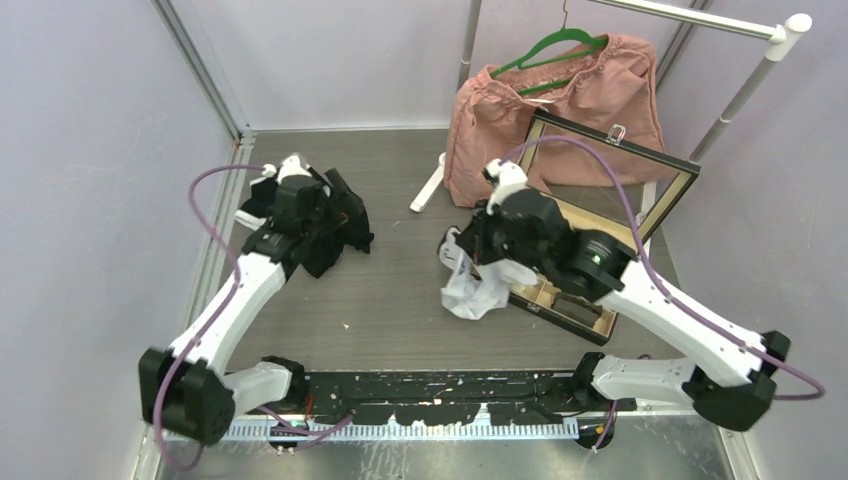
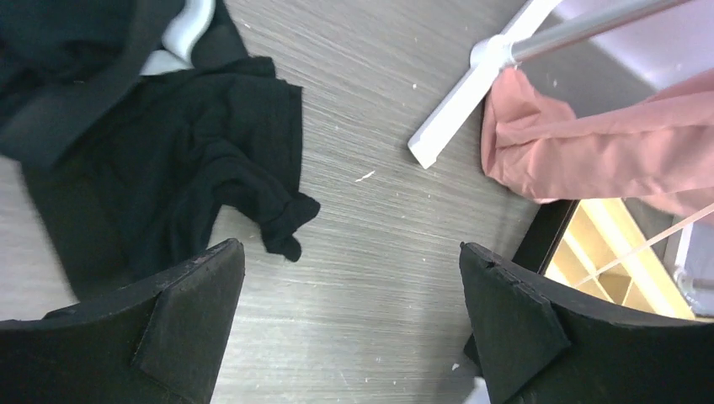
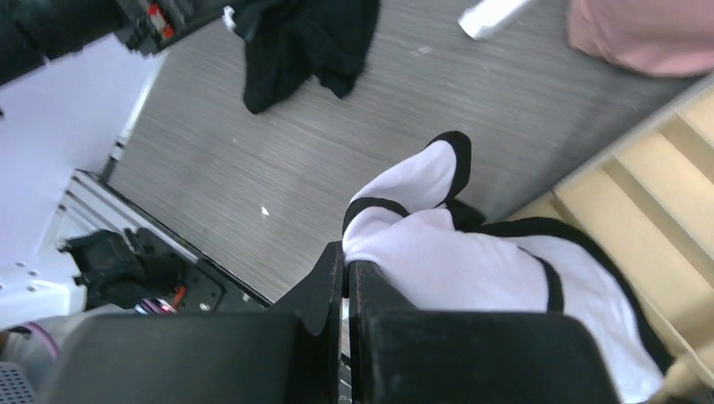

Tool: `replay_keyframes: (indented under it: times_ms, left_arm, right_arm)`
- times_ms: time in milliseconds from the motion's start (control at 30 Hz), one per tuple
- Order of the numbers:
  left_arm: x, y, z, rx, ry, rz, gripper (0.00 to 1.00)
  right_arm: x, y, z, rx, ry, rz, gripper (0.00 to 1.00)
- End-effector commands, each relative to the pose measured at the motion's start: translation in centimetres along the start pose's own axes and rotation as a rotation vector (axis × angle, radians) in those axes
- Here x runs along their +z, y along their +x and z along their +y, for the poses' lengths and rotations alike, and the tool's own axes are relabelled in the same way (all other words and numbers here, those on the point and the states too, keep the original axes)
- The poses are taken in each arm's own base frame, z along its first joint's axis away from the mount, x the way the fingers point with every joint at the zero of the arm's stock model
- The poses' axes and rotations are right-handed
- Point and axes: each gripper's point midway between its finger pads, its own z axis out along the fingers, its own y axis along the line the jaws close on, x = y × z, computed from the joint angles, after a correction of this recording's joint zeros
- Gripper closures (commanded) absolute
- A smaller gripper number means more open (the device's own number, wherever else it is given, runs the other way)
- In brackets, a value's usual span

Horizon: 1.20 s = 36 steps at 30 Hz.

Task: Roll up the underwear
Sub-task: Move the underwear to the corner of the board, then place the underwear at the center of the board.

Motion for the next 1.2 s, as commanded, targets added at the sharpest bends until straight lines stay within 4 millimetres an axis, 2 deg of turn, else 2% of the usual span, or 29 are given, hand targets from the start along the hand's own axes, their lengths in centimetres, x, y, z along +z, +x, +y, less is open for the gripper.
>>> replay_keyframes:
  times_ms: [0, 100, 200, 300, 467, 600, 700, 767, 867, 1000, 1067, 1167]
  left_arm:
    - [-5.3, -2.2, 2.6, -0.025, -0.130, -0.082, 0.00]
    - [-8.2, -3.9, 3.2, -0.025, -0.161, -0.140, 0.00]
    - [-9.9, -4.4, 3.5, -0.020, -0.174, -0.155, 0.00]
    - [-10.7, -4.0, 3.9, -0.017, -0.181, -0.141, 0.00]
    - [-10.2, -1.8, 4.6, -0.006, -0.190, -0.071, 0.00]
    - [-9.4, 0.3, 4.5, -0.003, -0.146, -0.002, 0.00]
    - [-8.7, 2.4, 4.2, 0.001, -0.098, 0.065, 0.01]
    - [-8.4, 3.4, 4.0, 0.010, -0.073, 0.098, 0.02]
    - [-8.2, 4.6, 3.3, 0.025, -0.007, 0.138, 0.02]
    - [-8.2, 6.3, 1.5, 0.022, 0.122, 0.199, 0.03]
    - [-8.3, 6.6, 1.9, 0.019, 0.111, 0.203, 0.04]
    - [-8.8, 6.0, 2.8, 0.015, 0.058, 0.171, 0.04]
  right_arm:
    - [-0.6, -7.0, 5.8, -0.023, -0.187, -0.144, 0.99]
    - [-0.3, -8.3, 6.8, -0.025, -0.206, -0.164, 0.99]
    - [0.4, -7.1, 7.0, -0.014, -0.224, -0.131, 0.99]
    - [1.1, -4.5, 6.5, 0.011, -0.236, -0.070, 0.99]
    - [2.4, 2.3, 4.5, 0.036, -0.226, 0.086, 0.97]
    - [2.9, 5.8, 2.7, 0.003, -0.164, 0.209, 0.89]
    - [4.1, 8.3, 1.5, -0.005, -0.113, 0.291, 0.89]
    - [4.8, 9.3, 1.2, 0.009, -0.103, 0.305, 0.89]
    - [5.4, 9.6, 1.2, 0.016, -0.098, 0.312, 0.90]
    - [5.6, 9.0, 1.6, 0.011, -0.109, 0.296, 0.94]
    - [5.5, 8.3, 2.5, 0.004, -0.143, 0.293, 0.95]
    - [5.3, 6.5, 4.6, -0.014, -0.218, 0.281, 0.96]
